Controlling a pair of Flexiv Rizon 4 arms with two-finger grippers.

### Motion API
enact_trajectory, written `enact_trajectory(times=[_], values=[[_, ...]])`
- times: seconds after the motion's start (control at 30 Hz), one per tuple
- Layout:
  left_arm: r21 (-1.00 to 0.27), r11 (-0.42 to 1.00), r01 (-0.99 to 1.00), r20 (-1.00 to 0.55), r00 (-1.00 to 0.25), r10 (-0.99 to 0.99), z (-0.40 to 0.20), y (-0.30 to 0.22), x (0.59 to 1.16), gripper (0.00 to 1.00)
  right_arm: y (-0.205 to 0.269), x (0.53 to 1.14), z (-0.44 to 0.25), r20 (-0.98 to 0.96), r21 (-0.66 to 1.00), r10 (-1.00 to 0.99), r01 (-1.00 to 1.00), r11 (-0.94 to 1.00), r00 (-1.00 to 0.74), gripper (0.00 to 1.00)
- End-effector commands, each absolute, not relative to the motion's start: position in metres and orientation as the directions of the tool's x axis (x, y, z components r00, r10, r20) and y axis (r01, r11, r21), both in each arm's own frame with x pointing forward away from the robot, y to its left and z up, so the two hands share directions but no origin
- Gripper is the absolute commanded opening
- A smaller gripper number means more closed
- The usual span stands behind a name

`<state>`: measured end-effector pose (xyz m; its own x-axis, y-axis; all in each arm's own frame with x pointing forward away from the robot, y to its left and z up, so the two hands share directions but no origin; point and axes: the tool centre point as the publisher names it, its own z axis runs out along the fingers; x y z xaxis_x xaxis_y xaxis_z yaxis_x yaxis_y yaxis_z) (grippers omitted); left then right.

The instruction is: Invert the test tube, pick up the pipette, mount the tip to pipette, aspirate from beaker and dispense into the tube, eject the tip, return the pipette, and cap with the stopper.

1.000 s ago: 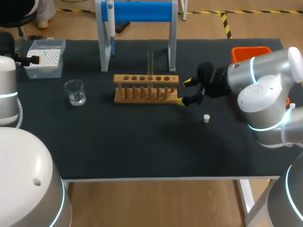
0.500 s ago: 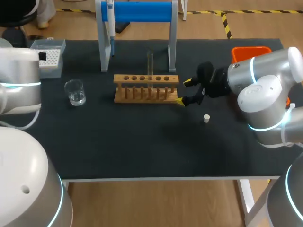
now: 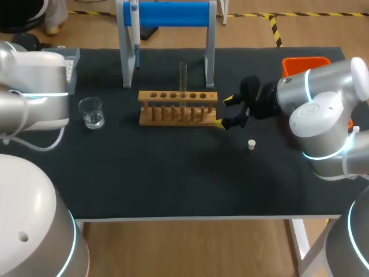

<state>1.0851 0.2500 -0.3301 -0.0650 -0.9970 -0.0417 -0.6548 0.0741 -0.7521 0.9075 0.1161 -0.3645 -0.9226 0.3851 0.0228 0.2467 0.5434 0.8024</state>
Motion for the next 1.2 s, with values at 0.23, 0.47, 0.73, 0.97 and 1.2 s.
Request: enact_trajectory(times=[0.23, 0.47, 0.73, 0.97, 1.2], values=[[-0.754, 0.058, -0.654, -0.027, -0.057, -0.998, -0.337, 0.244, 1.097, 1.00, 0.115, 0.907, -0.364, 0.023, 0.802, 0.384, 0.246, 0.544, -0.923, 1.00], [-0.754, 0.057, -0.654, -0.022, -0.062, -0.998, -0.339, 0.241, 1.103, 0.52, 0.115, 0.907, -0.364, 0.023, 0.802, 0.384, 0.246, 0.544, -0.923, 1.00], [-0.752, 0.055, -0.657, -0.016, -0.065, -0.998, -0.343, 0.238, 1.110, 0.50, 0.115, 0.907, -0.364, 0.023, 0.802, 0.384, 0.246, 0.544, -0.923, 1.00], [-0.750, 0.057, -0.659, -0.012, -0.073, -0.997, -0.347, 0.235, 1.117, 0.47, 0.115, 0.907, -0.364, 0.023, 0.802, 0.384, 0.246, 0.544, -0.923, 1.00], [-0.747, 0.056, -0.662, -0.010, -0.073, -0.997, -0.349, 0.235, 1.122, 0.45, 0.115, 0.907, -0.364, 0.023, 0.802, 0.384, 0.246, 0.544, -0.923, 1.00]])
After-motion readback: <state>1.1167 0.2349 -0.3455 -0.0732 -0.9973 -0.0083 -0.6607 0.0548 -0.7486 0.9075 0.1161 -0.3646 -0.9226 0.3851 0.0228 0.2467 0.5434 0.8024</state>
